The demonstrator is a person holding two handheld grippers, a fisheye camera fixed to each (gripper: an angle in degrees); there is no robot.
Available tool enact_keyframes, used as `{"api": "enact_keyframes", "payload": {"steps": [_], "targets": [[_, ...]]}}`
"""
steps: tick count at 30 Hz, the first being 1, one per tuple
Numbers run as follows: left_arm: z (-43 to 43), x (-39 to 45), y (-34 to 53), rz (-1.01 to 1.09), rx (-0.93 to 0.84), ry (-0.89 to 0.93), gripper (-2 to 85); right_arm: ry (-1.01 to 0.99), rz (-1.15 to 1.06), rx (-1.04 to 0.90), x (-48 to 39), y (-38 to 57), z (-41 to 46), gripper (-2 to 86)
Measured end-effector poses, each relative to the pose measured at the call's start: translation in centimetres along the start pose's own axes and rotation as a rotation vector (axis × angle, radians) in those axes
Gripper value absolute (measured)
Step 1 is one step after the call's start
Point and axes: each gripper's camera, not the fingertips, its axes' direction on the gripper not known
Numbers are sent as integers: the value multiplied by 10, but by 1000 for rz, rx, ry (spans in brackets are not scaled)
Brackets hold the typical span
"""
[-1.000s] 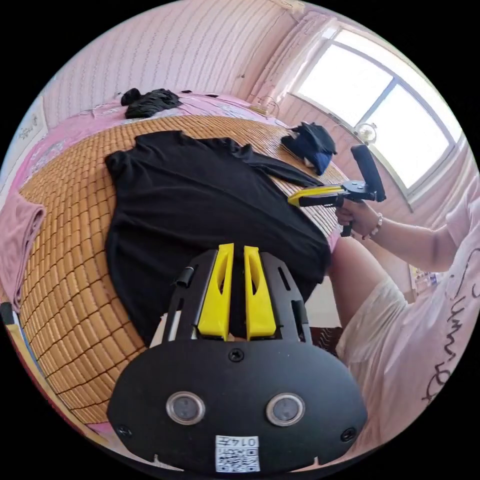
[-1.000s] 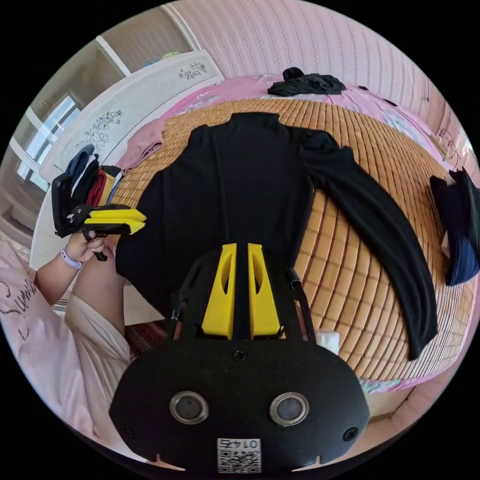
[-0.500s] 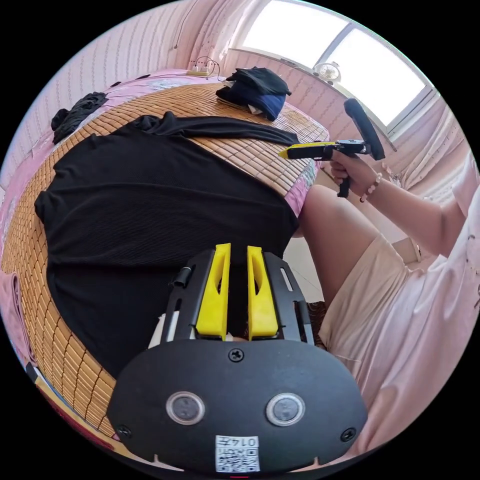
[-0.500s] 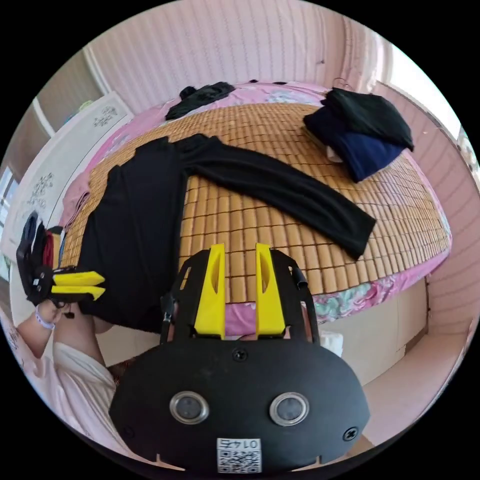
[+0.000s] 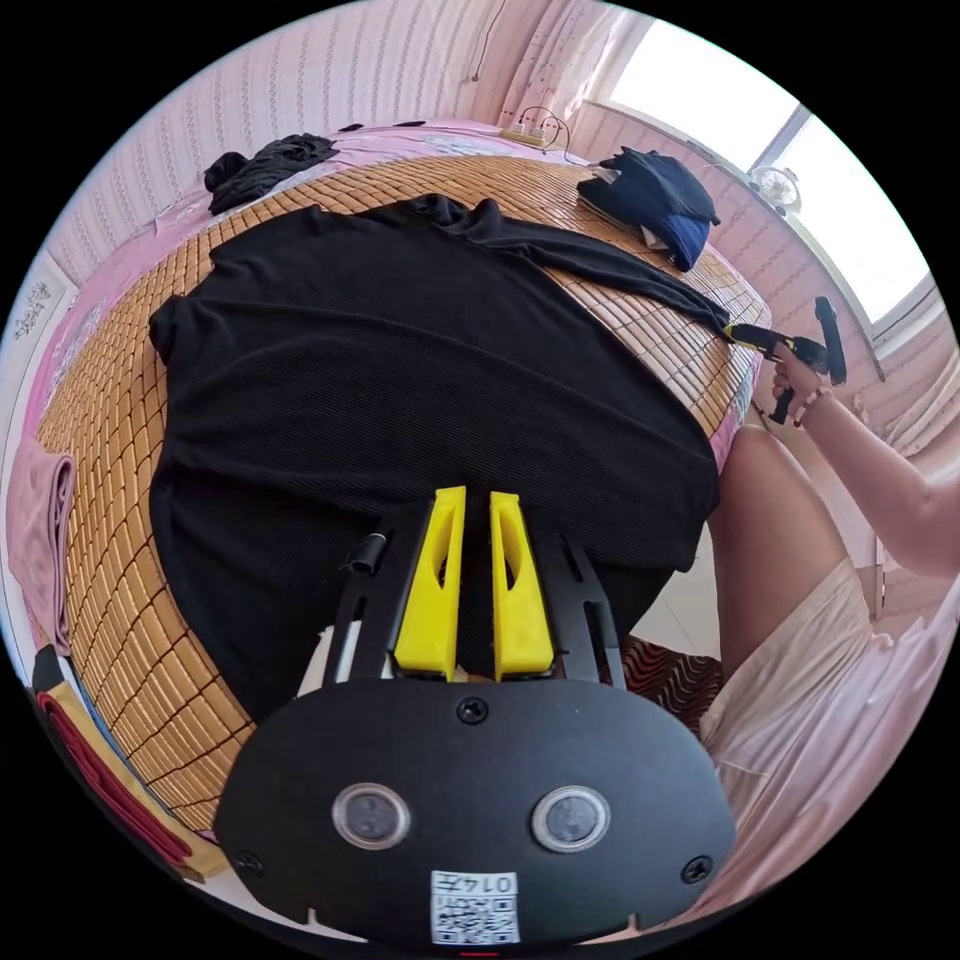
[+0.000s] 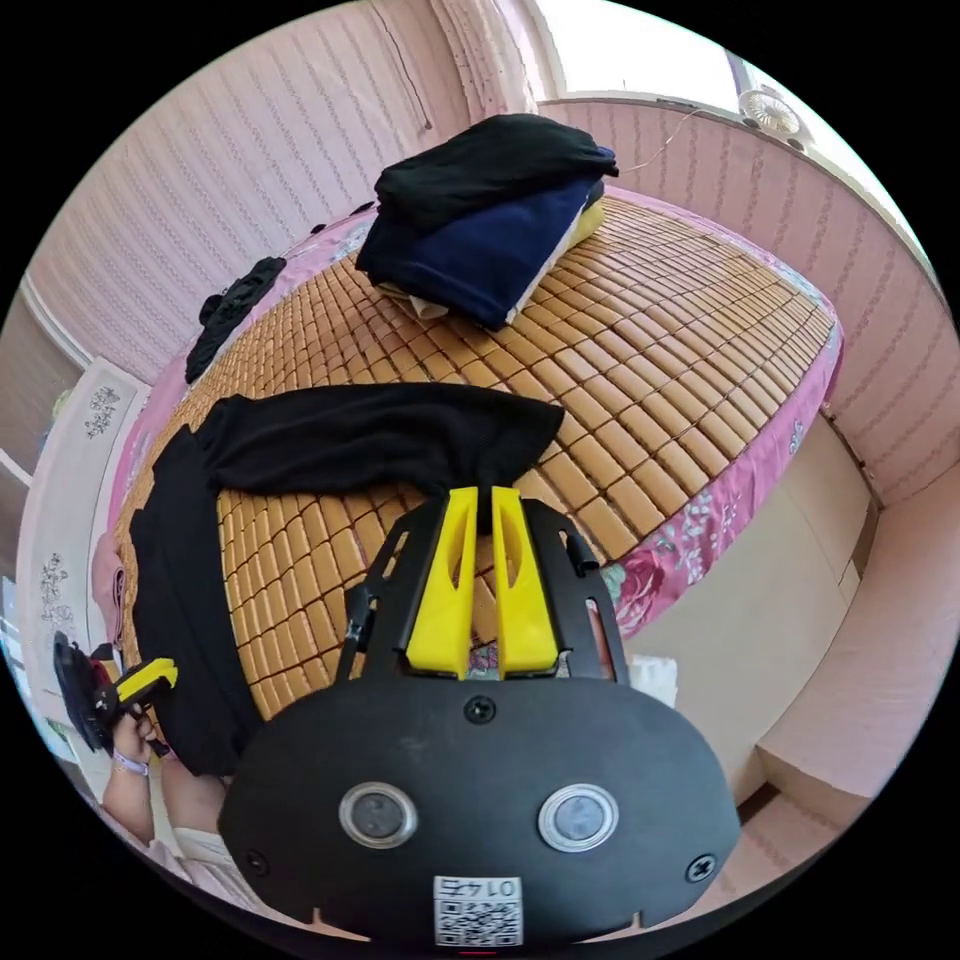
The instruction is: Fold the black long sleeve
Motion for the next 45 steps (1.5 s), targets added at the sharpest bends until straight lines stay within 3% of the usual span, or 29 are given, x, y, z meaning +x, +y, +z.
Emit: {"api": "enact_keyframes", "payload": {"steps": [6,10,12,14,16,20,23,27,31,34,37,41,45], "targets": [[-12,-17,1,-34,29,49,54,-576,-167,247,-57,-26,-82,18],[-35,-34,9,-95,89,129,58,-1092,-431,448,-134,-35,-163,19],[-61,-49,22,-142,159,152,57,-1277,-586,436,-173,-20,-189,22],[-80,-62,35,-185,193,151,57,-1414,-840,273,-230,16,-202,32],[-99,-76,50,-226,224,141,57,-1384,-1011,81,-270,55,-193,46],[-131,-109,90,-338,235,69,57,-1010,-1214,-315,-321,150,-136,73],[-144,-125,110,-400,221,27,58,-907,-1234,-442,-322,183,-113,81],[-147,-134,110,-430,219,53,70,-827,-1121,-438,-317,172,-95,80],[-136,-122,88,-381,176,91,92,-651,-907,-276,-315,115,-66,80],[-113,-111,70,-343,27,74,91,-527,-748,-170,-321,61,-29,87],[-110,-97,61,-261,-44,-69,54,-428,-561,-95,-334,7,13,101],[-123,-91,55,-205,-66,-58,-1,-406,-397,-186,-357,-43,79,77],[-147,-92,56,-162,-3,-14,-9,-475,-437,-254,-373,-67,102,13]]}}
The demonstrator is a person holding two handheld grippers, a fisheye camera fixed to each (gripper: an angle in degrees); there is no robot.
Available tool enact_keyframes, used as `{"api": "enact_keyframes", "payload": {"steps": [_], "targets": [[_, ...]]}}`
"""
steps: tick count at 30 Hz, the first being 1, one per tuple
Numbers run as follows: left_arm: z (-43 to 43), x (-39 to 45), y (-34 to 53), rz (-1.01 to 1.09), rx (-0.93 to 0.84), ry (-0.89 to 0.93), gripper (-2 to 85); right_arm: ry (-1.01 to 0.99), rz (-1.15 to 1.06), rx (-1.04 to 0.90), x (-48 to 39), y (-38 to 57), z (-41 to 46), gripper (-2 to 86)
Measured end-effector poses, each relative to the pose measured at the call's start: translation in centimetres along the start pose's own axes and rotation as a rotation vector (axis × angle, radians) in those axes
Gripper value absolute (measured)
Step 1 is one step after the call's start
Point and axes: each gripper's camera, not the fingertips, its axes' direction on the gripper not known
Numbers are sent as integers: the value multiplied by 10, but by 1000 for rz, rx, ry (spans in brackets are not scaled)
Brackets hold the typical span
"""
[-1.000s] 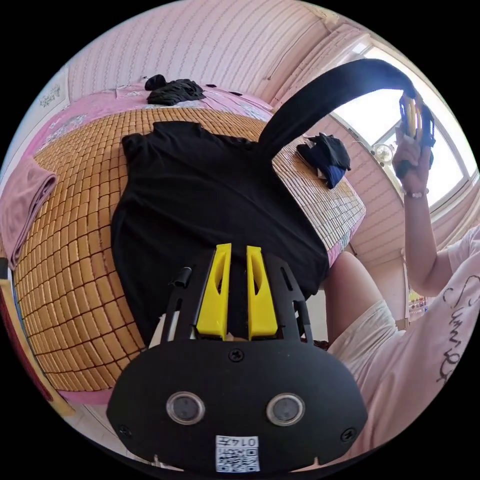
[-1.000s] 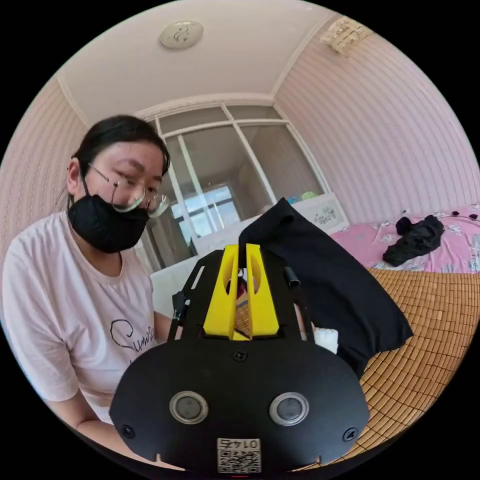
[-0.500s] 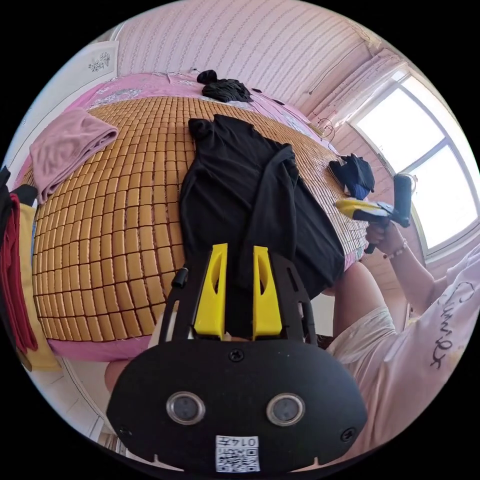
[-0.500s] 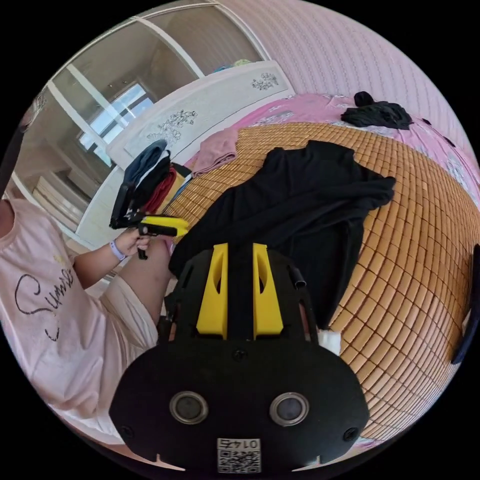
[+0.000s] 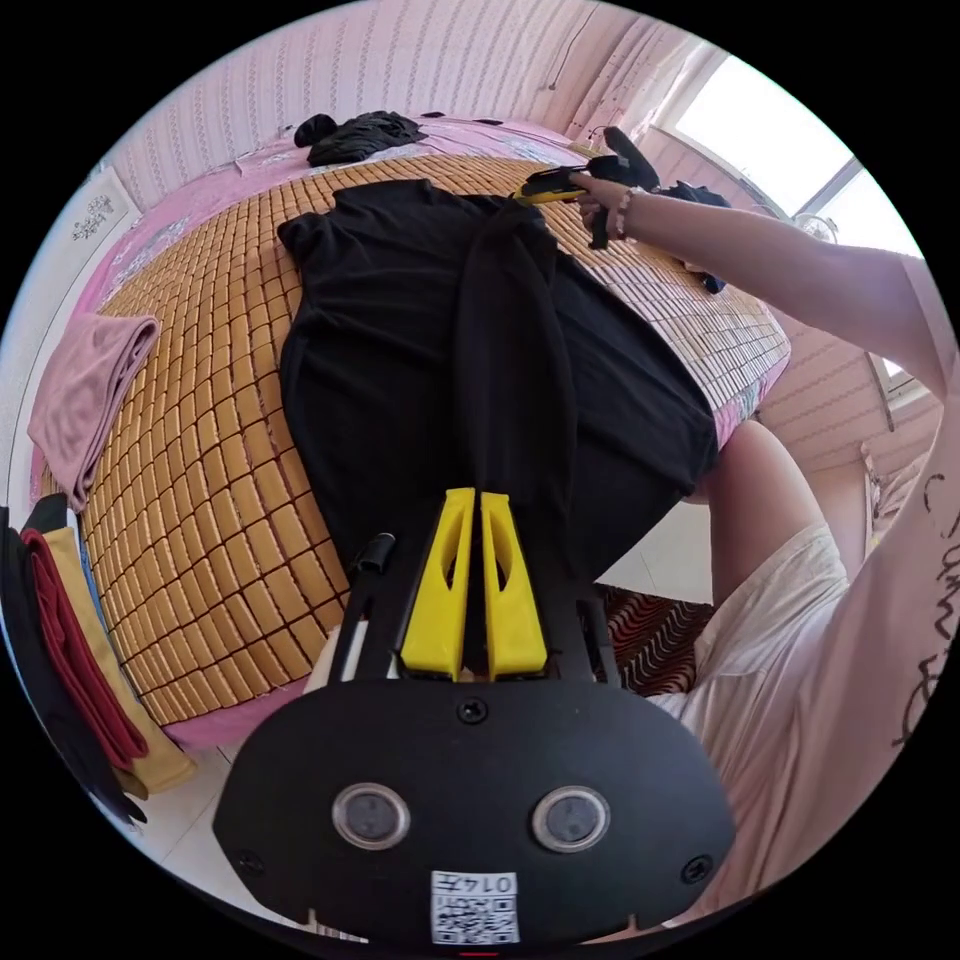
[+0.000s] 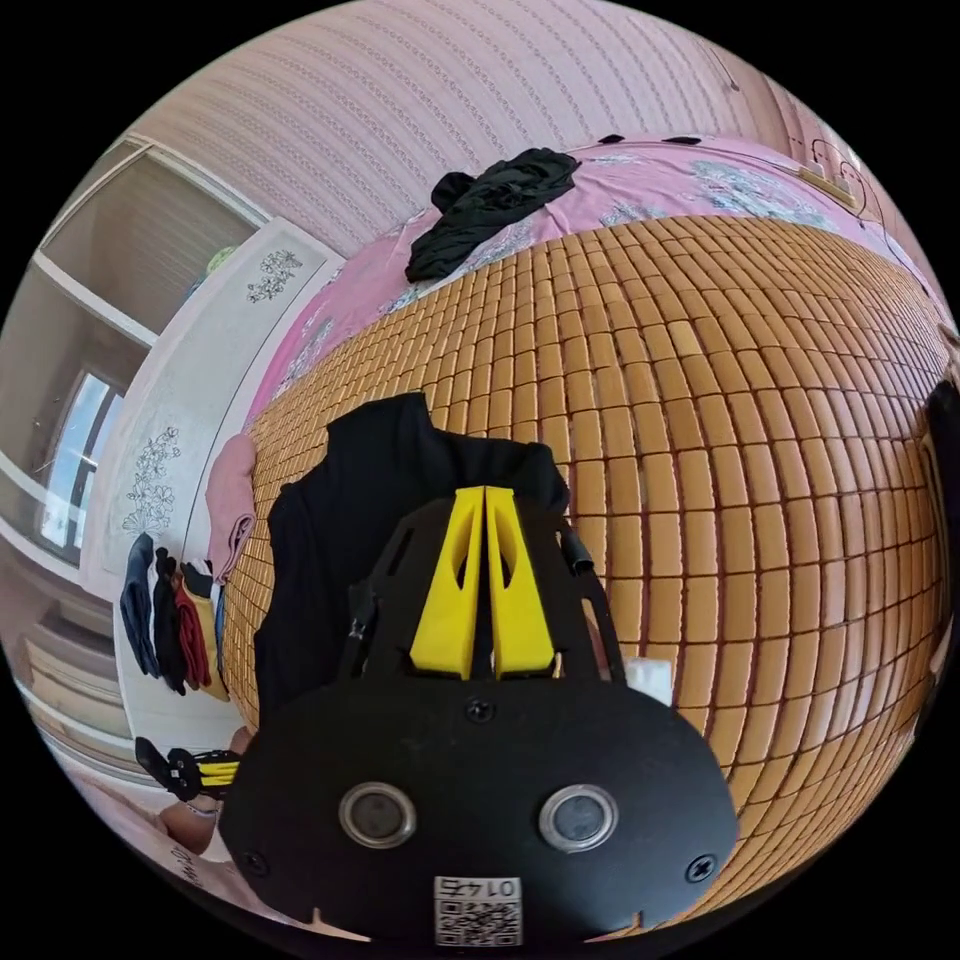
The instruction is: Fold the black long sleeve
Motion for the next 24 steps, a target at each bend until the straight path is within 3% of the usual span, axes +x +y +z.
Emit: {"api": "enact_keyframes", "payload": {"steps": [6,11,16,21,24], "targets": [[-28,-25,3,-78,77,109,-10,-4,-195,50,-26,-38,-15,11],[-38,-44,6,-124,89,150,-10,223,-83,44,-6,-46,-2,70],[-50,-46,1,-97,113,198,-10,31,28,-56,33,-57,21,29],[-74,-49,-3,-63,124,210,-8,35,-153,-27,10,-84,7,24],[-88,-69,-1,-146,100,145,-2,95,-302,-7,-23,-101,5,46]]}}
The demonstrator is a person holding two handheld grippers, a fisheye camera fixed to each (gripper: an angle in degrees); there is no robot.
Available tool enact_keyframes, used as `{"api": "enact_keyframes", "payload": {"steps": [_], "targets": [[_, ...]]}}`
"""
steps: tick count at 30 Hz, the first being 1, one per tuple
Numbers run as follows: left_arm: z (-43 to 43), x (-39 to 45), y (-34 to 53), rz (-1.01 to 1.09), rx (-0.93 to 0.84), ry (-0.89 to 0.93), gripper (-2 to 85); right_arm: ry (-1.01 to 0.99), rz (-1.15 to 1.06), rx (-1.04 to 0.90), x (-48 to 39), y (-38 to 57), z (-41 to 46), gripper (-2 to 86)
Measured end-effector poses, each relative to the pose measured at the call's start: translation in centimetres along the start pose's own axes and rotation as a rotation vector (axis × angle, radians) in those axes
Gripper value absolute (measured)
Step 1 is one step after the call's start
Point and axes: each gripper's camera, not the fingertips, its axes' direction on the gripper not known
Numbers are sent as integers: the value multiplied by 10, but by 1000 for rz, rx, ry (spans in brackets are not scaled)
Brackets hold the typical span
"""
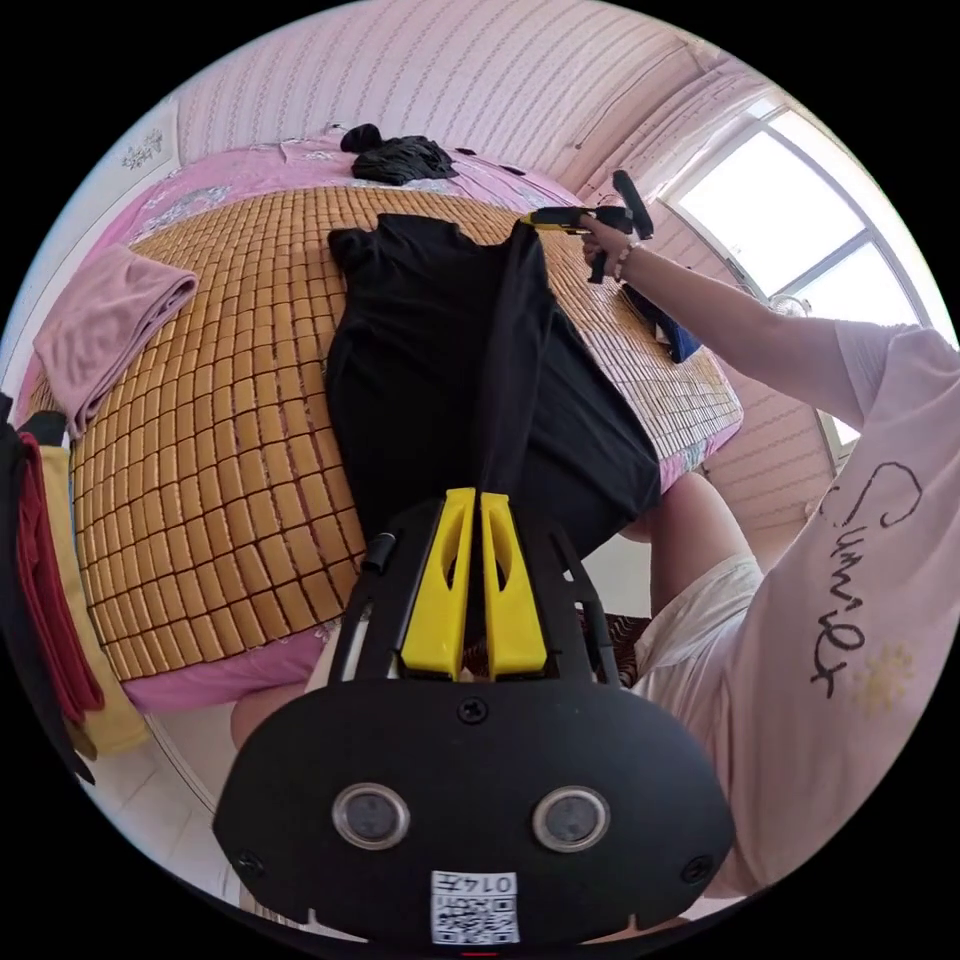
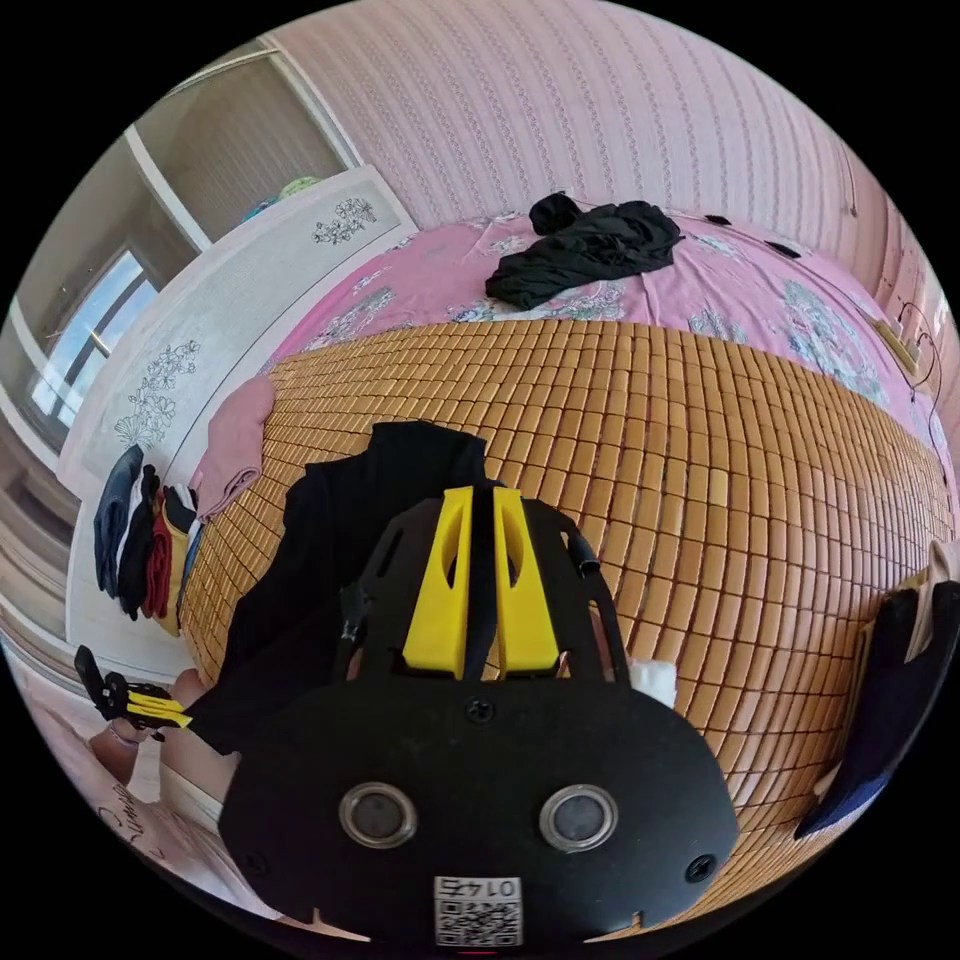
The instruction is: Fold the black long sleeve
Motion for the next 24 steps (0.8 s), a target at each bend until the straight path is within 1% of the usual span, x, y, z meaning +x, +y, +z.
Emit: {"api": "enact_keyframes", "payload": {"steps": [1,3,6,8,10,13,15,16,18,19,21,24], "targets": [[0,-7,0,-25,-10,-5,0,42,-8,-14,-6,-9,4,54],[6,-36,1,-122,-64,30,25,45,-44,-42,-10,-17,10,60],[7,-54,4,-163,-97,39,44,84,-52,-38,-3,-16,16,69],[3,-60,3,-149,-123,-10,48,136,-35,-24,12,-8,19,76],[-2,-64,-3,-119,-127,-74,50,145,5,-36,27,-2,26,85],[-12,-75,-32,-50,-93,-157,51,63,71,-104,49,3,48,109],[-16,-90,-71,0,-4,-181,55,30,115,-123,60,3,61,111],[-16,-95,-83,10,19,-174,57,27,137,-125,65,2,69,110],[-11,-115,-137,31,102,-132,72,14,168,-128,73,1,79,103],[-8,-120,-152,21,115,-118,76,17,196,-119,78,-1,80,94],[7,-138,-213,0,143,-94,84,34,222,-130,84,-3,82,82],[29,-155,-278,-39,153,-82,105,34,175,-141,90,-5,83,75]]}}
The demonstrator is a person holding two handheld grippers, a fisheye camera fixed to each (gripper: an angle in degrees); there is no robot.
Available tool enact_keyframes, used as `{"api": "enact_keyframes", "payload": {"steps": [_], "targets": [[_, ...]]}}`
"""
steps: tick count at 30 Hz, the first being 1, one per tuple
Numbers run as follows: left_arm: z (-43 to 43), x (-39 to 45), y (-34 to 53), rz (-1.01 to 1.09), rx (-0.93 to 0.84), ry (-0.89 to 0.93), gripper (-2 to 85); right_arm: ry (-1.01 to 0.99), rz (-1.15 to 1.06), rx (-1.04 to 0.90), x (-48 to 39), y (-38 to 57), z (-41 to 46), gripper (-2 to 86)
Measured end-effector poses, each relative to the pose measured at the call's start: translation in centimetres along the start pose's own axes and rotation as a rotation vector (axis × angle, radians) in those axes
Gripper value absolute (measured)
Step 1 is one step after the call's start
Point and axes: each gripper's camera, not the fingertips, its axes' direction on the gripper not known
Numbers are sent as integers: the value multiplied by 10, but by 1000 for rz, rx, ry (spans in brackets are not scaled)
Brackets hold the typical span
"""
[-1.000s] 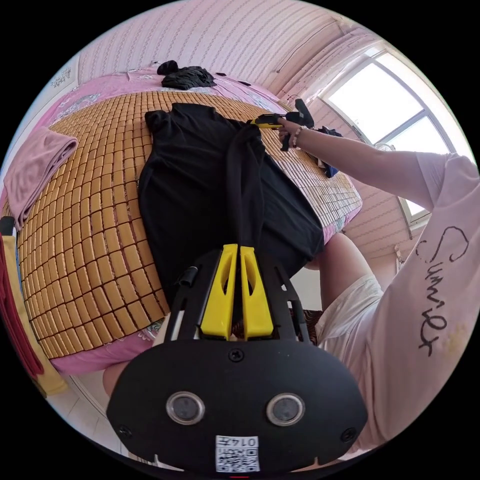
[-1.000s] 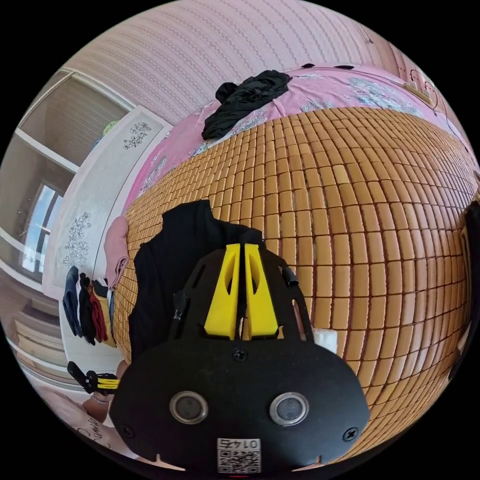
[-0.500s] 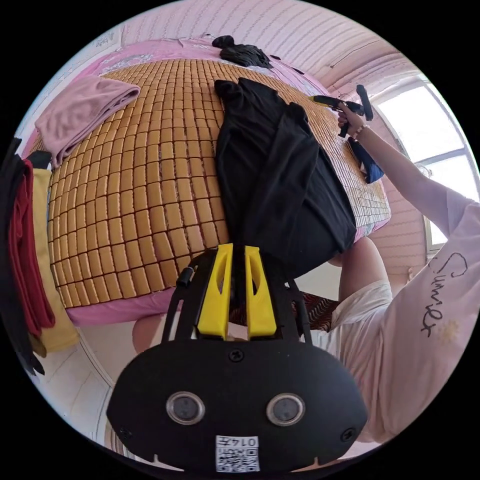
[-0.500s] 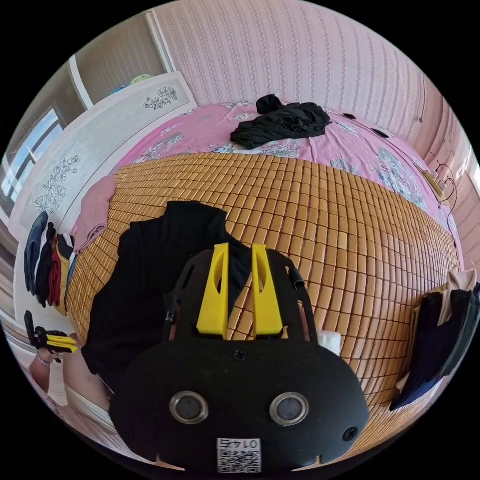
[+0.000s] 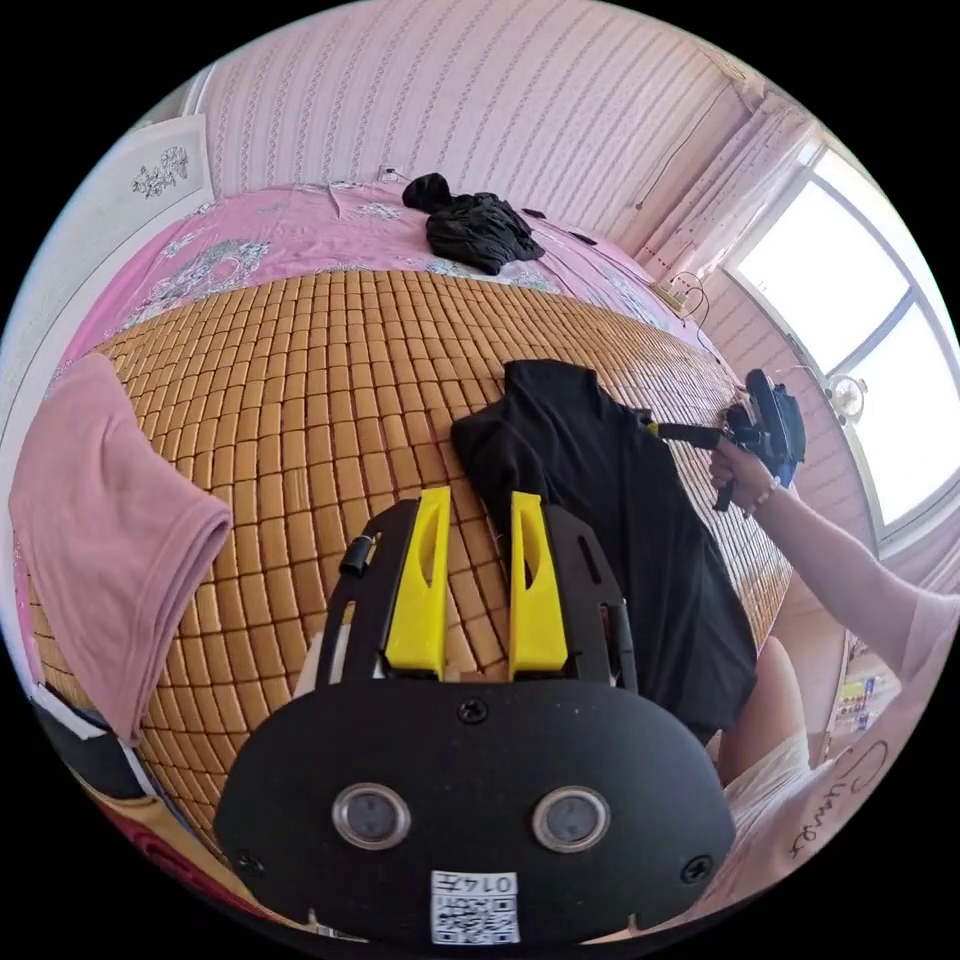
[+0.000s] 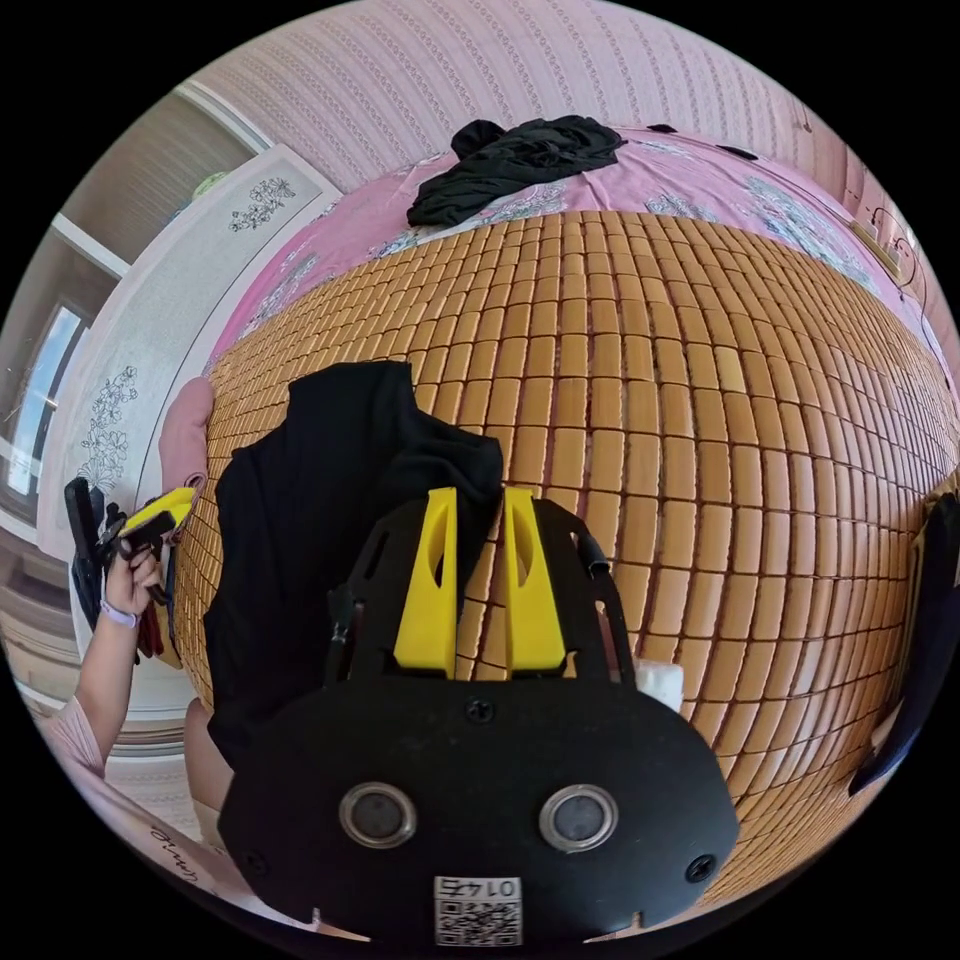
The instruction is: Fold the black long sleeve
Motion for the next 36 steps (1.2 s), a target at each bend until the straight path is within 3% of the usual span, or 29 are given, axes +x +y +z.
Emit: {"api": "enact_keyframes", "payload": {"steps": [4,8,12,16,22,28,30,32,36], "targets": [[43,-12,-44,-64,-70,24,105,3,-51,-9,8,-3,3,50],[81,-18,-61,-128,-169,157,20,-83,-114,18,14,-7,-3,15],[81,-16,-75,-116,-120,57,-7,-65,-99,37,24,-18,-7,6],[66,-17,-87,-153,-9,77,-9,-118,-21,137,39,-25,-28,4],[7,14,-73,50,126,85,-10,-258,-129,263,36,12,-88,8],[-48,43,56,224,54,164,-3,-377,-273,130,20,129,-101,19],[-28,41,126,138,-123,199,20,-399,-250,-10,16,169,-79,26],[-8,34,179,44,-247,186,36,-294,-148,-148,13,219,-42,37],[4,36,258,-117,-264,257,44,-206,-114,-215,-5,261,-9,63]]}}
